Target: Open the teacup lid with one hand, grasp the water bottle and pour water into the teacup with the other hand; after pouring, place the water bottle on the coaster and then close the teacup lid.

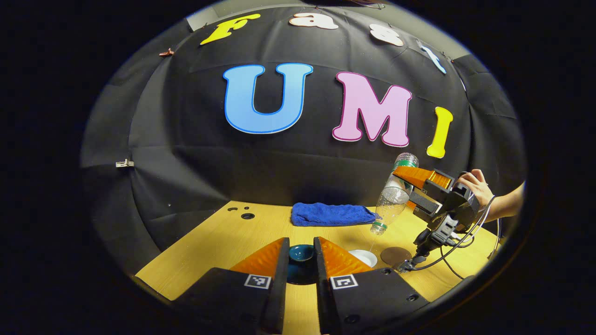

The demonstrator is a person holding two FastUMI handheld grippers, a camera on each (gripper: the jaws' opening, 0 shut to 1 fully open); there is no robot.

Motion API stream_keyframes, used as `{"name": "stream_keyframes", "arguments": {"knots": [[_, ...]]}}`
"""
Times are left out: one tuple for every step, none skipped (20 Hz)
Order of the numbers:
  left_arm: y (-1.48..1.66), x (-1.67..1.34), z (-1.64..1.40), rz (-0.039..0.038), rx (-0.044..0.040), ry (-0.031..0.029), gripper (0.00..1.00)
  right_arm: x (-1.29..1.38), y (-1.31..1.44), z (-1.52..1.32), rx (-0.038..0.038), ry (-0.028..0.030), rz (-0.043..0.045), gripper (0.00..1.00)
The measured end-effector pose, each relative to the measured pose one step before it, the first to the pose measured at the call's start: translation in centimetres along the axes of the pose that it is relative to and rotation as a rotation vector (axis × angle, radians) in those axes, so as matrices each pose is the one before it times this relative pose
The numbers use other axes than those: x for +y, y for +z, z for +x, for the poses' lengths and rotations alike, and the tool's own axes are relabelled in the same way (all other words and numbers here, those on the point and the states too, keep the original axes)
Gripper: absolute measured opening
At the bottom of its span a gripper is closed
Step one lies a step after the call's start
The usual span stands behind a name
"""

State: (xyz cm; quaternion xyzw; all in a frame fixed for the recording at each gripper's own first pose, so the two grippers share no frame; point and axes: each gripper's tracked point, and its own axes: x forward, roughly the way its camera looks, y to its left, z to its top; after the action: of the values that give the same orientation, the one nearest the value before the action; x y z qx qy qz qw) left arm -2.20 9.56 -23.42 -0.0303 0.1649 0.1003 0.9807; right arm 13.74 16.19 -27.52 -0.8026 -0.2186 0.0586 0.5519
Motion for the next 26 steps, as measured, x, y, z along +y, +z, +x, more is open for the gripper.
{"name": "stream_keyframes", "arguments": {"knots": [[0.020, -0.083, 0.124, -0.00096, -0.00059, -0.00268, 0.32, 0.158, -0.112, -0.005, 0.00397, 0.01846, 0.00172, 0.74], [-0.023, 0.043, 0.012, 0.00016, -0.00020, 0.00004, 0.32, 0.360, -0.019, -0.018, 0.00807, 0.02113, 0.01238, 0.74], [0.074, 0.018, 0.124, -0.00004, 0.00013, -0.00110, 0.32, 0.990, -0.015, -0.125, 0.01241, 0.03805, 0.03832, 0.74], [-0.146, -0.104, 0.092, -0.00140, 0.00052, -0.00068, 0.29, 1.302, 0.158, -0.236, 0.01462, 0.05480, 0.06647, 0.74], [-0.092, -0.015, 0.082, -0.00126, 0.00187, -0.00115, 0.32, 1.367, 0.177, -0.230, 0.01923, 0.05263, 0.08058, 0.72], [-0.241, 0.021, -0.051, 0.00008, 0.00462, -0.00201, 0.32, 1.537, 0.245, -0.538, 0.02088, 0.05814, 0.08683, 0.74], [-0.162, 0.005, 0.068, 0.00195, 0.00513, -0.00065, 0.32, 1.558, -0.059, -0.217, 0.02487, 0.05407, 0.08136, 0.72], [-0.332, -0.018, 0.106, 0.00215, 0.00559, -0.00153, 0.32, 1.186, -0.107, -0.170, 0.02516, 0.04496, 0.07391, 0.74], [-0.185, -0.022, 0.041, 0.00159, 0.00510, -0.00102, 0.29, 1.003, -0.032, -0.191, 0.02354, 0.03845, 0.06838, 0.74], [-0.091, -0.013, -0.033, 0.00034, 0.00293, -0.00165, 0.29, 0.754, 0.103, -0.254, 0.02383, 0.03364, 0.07154, 0.74], [0.020, -0.056, 0.074, -0.00058, 0.00289, -0.00272, 0.32, 0.693, -0.046, -0.303, 0.02266, 0.03523, 0.08620, 0.74], [-0.092, -0.098, 0.167, 0.00138, 0.00174, -0.00171, 0.32, 0.882, 0.018, -0.454, 0.02031, 0.03177, 0.10065, 0.75], [0.032, -0.043, 0.194, 0.00380, 0.00065, -0.00185, 0.32, 0.736, -0.166, -0.233, 0.01834, 0.02278, 0.10062, 0.73], [-0.071, -0.072, 0.132, 0.00648, 0.00120, -0.00125, 0.32, 0.810, 0.016, -0.274, 0.00754, 0.02349, 0.09679, 0.73], [0.135, -0.013, 0.141, 0.00597, -0.00049, -0.00083, 0.32, 0.553, -0.096, -0.371, 0.01006, 0.01483, 0.08871, 0.75], [0.028, -0.118, 0.212, 0.00145, 0.00084, -0.00258, 0.32, 0.829, 0.364, -0.179, 0.00337, 0.02388, 0.08665, 0.75], [0.117, -0.136, 0.152, -0.00181, 0.00080, -0.00255, 0.32, 0.688, 0.193, 0.022, 0.00450, 0.02253, 0.09066, 0.75], [0.012, -0.110, 0.050, -0.00208, 0.00043, -0.00296, 0.32, 0.831, 0.273, -0.303, 0.00034, 0.02712, 0.10107, 0.75], [0.165, -0.105, 0.235, 0.00004, 0.00018, -0.00154, 0.32, 0.833, 0.041, -0.314, -0.00136, 0.02051, 0.10807, 0.75], [-0.019, -0.106, 0.067, 0.00226, -0.00053, -0.00265, 0.32, 0.983, 0.353, -0.403, -0.01503, 0.02497, 0.11198, 0.75], [0.071, -0.120, 0.054, 0.00579, -0.00132, -0.00134, 0.32, 0.696, 0.431, -0.368, -0.01986, 0.00230, 0.10325, 0.75], [0.015, -0.149, 0.027, 0.00721, -0.00102, -0.00269, 0.32, 0.468, 0.094, -0.141, -0.01880, 0.00197, 0.08366, 0.75], [0.138, -0.140, 0.198, 0.00478, -0.00120, -0.00194, 0.32, 0.577, 0.211, -0.189, -0.01259, 0.00050, 0.06646, 0.75], [-0.148, -0.226, 0.068, -0.00098, 0.00087, -0.00423, 0.32, 0.781, 0.016, -0.098, -0.01033, 0.01653, 0.06203, 0.75], [0.078, -0.201, 0.215, -0.00326, 0.00229, -0.00542, 0.32, 0.334, -0.072, 0.041, -0.00631, 0.01534, 0.06316, 0.75], [-0.180, -0.197, 0.025, -0.00217, 0.00378, -0.00505, 0.32, 0.265, -0.100, 0.117, -0.00095, 0.00554, 0.05716, 0.75]]}}
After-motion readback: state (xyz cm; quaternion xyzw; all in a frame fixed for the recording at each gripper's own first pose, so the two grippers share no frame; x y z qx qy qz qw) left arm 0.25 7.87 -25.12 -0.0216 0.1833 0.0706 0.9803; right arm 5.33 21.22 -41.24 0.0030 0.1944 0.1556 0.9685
